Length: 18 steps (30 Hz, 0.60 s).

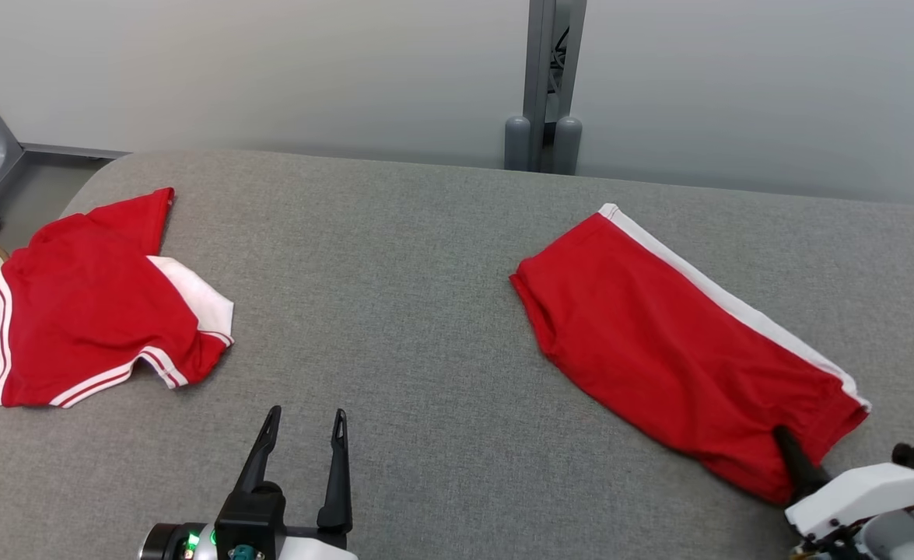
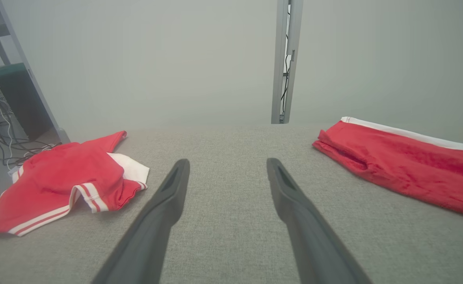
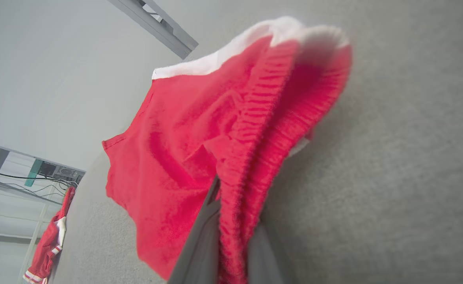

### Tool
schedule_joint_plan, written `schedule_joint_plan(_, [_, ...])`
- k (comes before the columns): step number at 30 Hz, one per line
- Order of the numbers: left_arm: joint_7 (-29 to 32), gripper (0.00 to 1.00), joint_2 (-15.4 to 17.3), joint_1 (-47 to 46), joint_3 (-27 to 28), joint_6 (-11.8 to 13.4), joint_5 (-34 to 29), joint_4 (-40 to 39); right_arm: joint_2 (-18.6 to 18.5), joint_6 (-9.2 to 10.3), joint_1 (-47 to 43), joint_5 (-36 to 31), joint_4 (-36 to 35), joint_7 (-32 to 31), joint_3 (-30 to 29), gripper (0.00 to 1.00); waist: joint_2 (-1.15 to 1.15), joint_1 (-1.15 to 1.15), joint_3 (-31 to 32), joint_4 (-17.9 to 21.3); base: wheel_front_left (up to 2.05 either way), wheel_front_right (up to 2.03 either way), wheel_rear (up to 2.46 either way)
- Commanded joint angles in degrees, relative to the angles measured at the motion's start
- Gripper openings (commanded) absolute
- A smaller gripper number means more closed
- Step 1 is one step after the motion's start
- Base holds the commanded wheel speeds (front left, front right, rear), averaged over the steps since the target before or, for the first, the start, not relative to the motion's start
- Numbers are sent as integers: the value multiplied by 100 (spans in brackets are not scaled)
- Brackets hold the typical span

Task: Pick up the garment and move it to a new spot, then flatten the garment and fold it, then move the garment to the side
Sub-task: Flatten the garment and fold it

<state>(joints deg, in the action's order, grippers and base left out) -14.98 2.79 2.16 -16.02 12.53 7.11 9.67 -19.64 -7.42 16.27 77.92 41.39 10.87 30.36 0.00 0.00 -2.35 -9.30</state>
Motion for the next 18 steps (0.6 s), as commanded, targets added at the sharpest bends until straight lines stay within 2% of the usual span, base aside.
schedule_joint_plan(1, [-20, 100, 21, 13, 2, 27, 22, 1, -110, -13, 63, -31, -20, -43, 21, 0, 0, 0, -4, -3, 0, 0, 0])
schedule_joint_plan(12, [-20, 100, 20, -130, -77, 169, 147, 2, -1560, -13, 601, -267, 178, -1076, 702, 0, 0, 0, -175, -120, 0, 0, 0])
schedule_joint_plan(18, [-20, 100, 21, -195, -75, 171, 103, 21, -2334, -11, 1062, -1080, 272, -1160, 1440, 0, 0, 0, -296, -241, 0, 0, 0])
